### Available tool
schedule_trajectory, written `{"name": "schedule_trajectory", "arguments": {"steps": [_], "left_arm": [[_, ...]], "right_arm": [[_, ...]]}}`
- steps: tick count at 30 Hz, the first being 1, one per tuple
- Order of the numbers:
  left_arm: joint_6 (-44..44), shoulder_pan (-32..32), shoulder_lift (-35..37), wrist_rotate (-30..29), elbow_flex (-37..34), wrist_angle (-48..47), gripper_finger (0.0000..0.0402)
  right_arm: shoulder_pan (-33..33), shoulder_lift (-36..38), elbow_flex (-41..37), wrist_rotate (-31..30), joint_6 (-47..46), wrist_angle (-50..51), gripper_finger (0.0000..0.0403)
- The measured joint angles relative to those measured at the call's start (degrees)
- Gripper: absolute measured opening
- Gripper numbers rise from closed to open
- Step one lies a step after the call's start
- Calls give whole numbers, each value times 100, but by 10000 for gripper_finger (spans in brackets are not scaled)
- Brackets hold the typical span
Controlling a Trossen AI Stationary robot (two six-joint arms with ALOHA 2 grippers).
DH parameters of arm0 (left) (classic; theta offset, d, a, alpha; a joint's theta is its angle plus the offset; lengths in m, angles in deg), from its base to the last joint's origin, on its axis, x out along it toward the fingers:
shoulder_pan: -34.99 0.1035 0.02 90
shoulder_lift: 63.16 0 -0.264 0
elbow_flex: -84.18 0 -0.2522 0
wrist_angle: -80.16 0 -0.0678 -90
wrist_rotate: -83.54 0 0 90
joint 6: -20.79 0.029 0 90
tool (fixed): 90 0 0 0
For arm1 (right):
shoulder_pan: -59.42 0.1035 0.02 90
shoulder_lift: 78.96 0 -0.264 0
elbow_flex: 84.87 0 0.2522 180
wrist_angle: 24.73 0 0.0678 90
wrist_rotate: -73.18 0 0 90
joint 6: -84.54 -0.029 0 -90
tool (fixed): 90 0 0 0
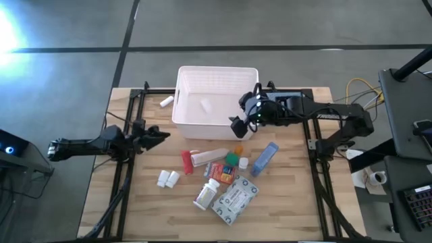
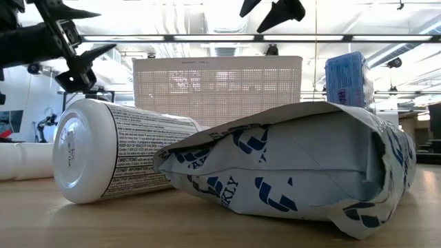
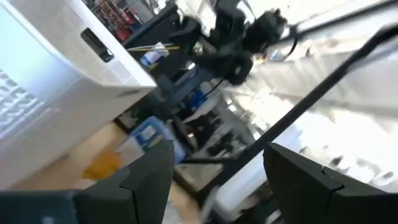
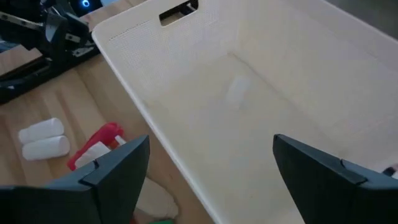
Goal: Pick & place medical supplies in basket/bin
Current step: Put the left white medicine bottle into the white bin
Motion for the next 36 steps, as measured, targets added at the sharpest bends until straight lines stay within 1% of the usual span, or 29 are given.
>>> {"name": "schedule_trajectory", "arguments": {"steps": [3, 6, 8, 10, 12, 15, 17, 19, 21, 24, 27, 30, 33, 36], "left_arm": [[-391, 0, 2, 0, 60, 126, 228], [-421, 0, -2, -31, 85, 116, 228], [-423, 0, -2, -338, 85, 110, 228], [-615, 0, -2, -887, 87, 118, 228], [-748, 4, -2, -1204, 87, 149, 228], [-811, -4, -22, -1216, 206, 100, 228], [-812, -13, -136, -1227, 421, -125, 227], [-816, -13, -309, -1291, 725, -618, 223], [-814, -13, -581, -1306, 1190, -1304, 217], [-813, -15, -1149, -1305, 1977, -2705, 211], [-812, -15, -1951, -1299, 2802, -4111, 208], [-884, -42, -2874, -1297, 3569, -5225, 207], [-1232, -178, -3816, -1234, 4273, -6485, 207], [-1299, -444, -4674, -1223, 4860, -7597, 207]], "right_arm": [[40, -82, -7, 5, -132, -11, 329], [68, -127, -7, 46, -309, -2, 329], [88, -135, -7, 46, -353, -7, 329], [112, -135, -7, 46, -360, -5, 329], [117, -135, -7, 46, -368, -4, 329], [118, -135, -7, 100, -370, 11, 329], [117, -135, -7, 178, -370, 38, 329], [127, -135, -7, 209, -372, 114, 329], [136, -135, -7, 212, -370, 251, 329], [136, -135, -7, 207, -392, 495, 329], [134, -135, -7, 196, -438, 710, 329], [134, -135, -7, 195, -440, 870, 329], [134, -135, -7, 192, -511, 1054, 329], [134, -135, -9, 188, -595, 1207, 329]]}}
